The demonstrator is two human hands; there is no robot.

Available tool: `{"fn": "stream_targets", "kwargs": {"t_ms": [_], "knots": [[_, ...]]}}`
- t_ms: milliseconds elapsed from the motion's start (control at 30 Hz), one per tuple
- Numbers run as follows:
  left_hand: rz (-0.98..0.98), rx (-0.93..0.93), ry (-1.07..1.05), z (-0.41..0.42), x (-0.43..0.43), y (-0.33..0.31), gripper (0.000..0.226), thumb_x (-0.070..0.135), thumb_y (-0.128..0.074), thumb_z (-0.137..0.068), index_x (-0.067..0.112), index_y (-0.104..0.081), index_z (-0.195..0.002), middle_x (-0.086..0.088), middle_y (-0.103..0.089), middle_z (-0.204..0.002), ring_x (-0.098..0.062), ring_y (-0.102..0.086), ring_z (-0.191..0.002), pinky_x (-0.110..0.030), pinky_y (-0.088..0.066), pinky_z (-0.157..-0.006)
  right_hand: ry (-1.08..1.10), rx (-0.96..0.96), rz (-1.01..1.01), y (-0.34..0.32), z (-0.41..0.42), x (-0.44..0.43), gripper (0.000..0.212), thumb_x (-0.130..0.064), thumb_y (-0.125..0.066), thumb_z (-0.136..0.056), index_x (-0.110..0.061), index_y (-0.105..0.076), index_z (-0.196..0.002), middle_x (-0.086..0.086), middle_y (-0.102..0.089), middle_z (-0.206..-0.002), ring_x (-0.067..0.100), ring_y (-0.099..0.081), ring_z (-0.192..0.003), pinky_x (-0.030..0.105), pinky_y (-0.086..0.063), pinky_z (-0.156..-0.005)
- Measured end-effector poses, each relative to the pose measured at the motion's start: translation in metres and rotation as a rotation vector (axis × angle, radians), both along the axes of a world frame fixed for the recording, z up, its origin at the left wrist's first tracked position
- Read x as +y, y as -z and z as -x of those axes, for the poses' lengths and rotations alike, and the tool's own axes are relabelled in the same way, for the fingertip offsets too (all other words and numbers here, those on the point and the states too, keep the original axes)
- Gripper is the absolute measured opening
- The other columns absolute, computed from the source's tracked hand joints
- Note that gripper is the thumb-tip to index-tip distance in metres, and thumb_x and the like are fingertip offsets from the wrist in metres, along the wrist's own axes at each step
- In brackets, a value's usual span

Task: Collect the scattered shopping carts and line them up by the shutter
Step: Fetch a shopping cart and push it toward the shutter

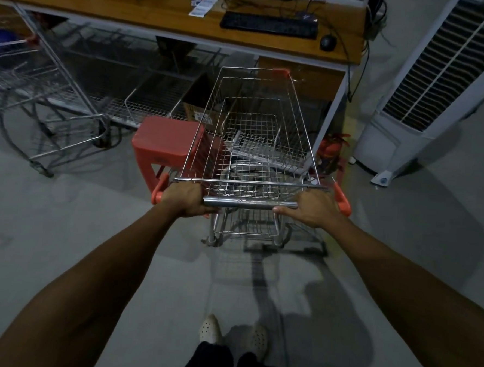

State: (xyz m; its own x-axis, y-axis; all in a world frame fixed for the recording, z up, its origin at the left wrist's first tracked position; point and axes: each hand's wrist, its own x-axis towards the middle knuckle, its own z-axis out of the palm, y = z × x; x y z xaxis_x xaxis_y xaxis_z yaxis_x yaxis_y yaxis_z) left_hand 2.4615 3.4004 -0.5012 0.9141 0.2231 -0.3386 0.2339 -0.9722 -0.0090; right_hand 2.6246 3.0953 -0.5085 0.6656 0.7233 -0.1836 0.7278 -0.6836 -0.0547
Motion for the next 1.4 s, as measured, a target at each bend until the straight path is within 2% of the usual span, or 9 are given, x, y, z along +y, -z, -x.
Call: {"fn": "stream_targets", "kwargs": {"t_ms": [233,400,500,567,700,800,1067,1233,1400], "knots": [[0.031,-0.041,0.045,0.024,-0.018,-0.003,0.094,0.102,-0.023,-0.066,0.016,-0.060,-0.068,0.000,-0.060,-0.065,-0.013,-0.058,-0.061,-0.033,-0.049,-0.065,0.074,0.007,0.007,0.008,0.030,-0.020,0.104,-0.105,-0.012,-0.065,-0.034,-0.074,-0.108,-0.002,-0.072,-0.084,0.017,-0.065,-0.077,0.036,-0.055,-0.074],[0.038,-0.051,0.108,0.044,-0.031,0.000,0.100,0.104,-0.018,-0.064,0.014,-0.062,-0.068,-0.001,-0.061,-0.063,-0.018,-0.060,-0.059,-0.039,-0.057,-0.070,0.132,0.007,-0.004,-0.002,0.074,-0.044,0.105,-0.105,-0.008,-0.064,-0.032,-0.075,-0.099,-0.006,-0.062,-0.067,0.008,-0.059,-0.064,0.024,-0.045,-0.058],[0.019,-0.059,0.178,0.059,-0.038,0.003,0.111,0.107,-0.011,-0.061,0.017,-0.071,-0.085,0.001,-0.061,-0.065,-0.018,-0.061,-0.062,-0.039,-0.056,-0.069,0.175,-0.006,-0.001,-0.003,0.107,-0.058,0.104,-0.104,-0.010,-0.064,-0.031,-0.074,-0.100,-0.007,-0.055,-0.062,0.007,-0.054,-0.062,0.024,-0.030,-0.052],[0.014,-0.065,0.225,0.069,-0.043,0.003,0.108,0.106,-0.011,-0.061,0.016,-0.069,-0.081,0.001,-0.060,-0.066,-0.018,-0.060,-0.064,-0.039,-0.056,-0.069,0.204,-0.034,0.013,0.000,0.129,-0.066,0.105,-0.105,-0.008,-0.063,-0.036,-0.074,-0.104,-0.007,-0.055,-0.060,0.007,-0.055,-0.060,0.025,-0.032,-0.053],[0.014,-0.074,0.301,0.094,-0.061,-0.003,0.089,0.098,-0.025,-0.070,0.015,-0.057,-0.066,0.001,-0.056,-0.066,-0.021,-0.059,-0.067,-0.037,-0.050,-0.067,0.340,-0.031,0.022,0.013,0.174,-0.091,0.105,-0.106,-0.010,-0.061,-0.022,-0.071,-0.073,-0.003,-0.057,-0.056,0.012,-0.057,-0.055,0.030,-0.050,-0.062],[0.003,-0.082,0.357,0.104,-0.076,-0.004,0.090,0.100,-0.024,-0.068,0.016,-0.056,-0.065,0.000,-0.057,-0.070,-0.022,-0.057,-0.068,-0.038,-0.051,-0.069,0.421,-0.019,0.055,0.019,0.204,-0.114,0.102,-0.105,-0.014,-0.064,-0.022,-0.073,-0.074,-0.002,-0.059,-0.055,0.012,-0.059,-0.055,0.035,-0.056,-0.065],[0.032,-0.076,0.559,0.122,-0.150,-0.011,0.093,0.100,-0.024,-0.069,0.014,-0.057,-0.064,-0.003,-0.061,-0.069,-0.021,-0.059,-0.064,-0.036,-0.049,-0.064,0.590,0.029,0.042,-0.003,0.284,-0.191,0.103,-0.104,-0.020,-0.067,-0.020,-0.075,-0.091,0.002,-0.072,-0.078,0.016,-0.066,-0.071,0.036,-0.056,-0.073],[0.036,-0.053,0.670,0.144,-0.207,-0.011,0.090,0.098,-0.023,-0.073,0.015,-0.056,-0.062,-0.003,-0.059,-0.066,-0.018,-0.057,-0.062,-0.035,-0.046,-0.063,0.643,0.054,0.026,-0.027,0.350,-0.234,0.065,-0.099,-0.022,-0.069,-0.040,-0.050,-0.073,-0.007,-0.058,-0.073,0.013,-0.055,-0.072,0.030,-0.039,-0.065],[0.067,-0.025,0.741,0.165,-0.266,-0.013,0.086,0.098,-0.026,-0.073,0.018,-0.054,-0.065,0.000,-0.057,-0.067,-0.019,-0.058,-0.066,-0.040,-0.052,-0.076,0.736,-0.016,0.018,-0.017,0.399,-0.292,0.096,-0.103,-0.018,-0.067,-0.027,-0.074,-0.088,-0.002,-0.072,-0.082,0.013,-0.063,-0.076,0.032,-0.049,-0.076]]}}
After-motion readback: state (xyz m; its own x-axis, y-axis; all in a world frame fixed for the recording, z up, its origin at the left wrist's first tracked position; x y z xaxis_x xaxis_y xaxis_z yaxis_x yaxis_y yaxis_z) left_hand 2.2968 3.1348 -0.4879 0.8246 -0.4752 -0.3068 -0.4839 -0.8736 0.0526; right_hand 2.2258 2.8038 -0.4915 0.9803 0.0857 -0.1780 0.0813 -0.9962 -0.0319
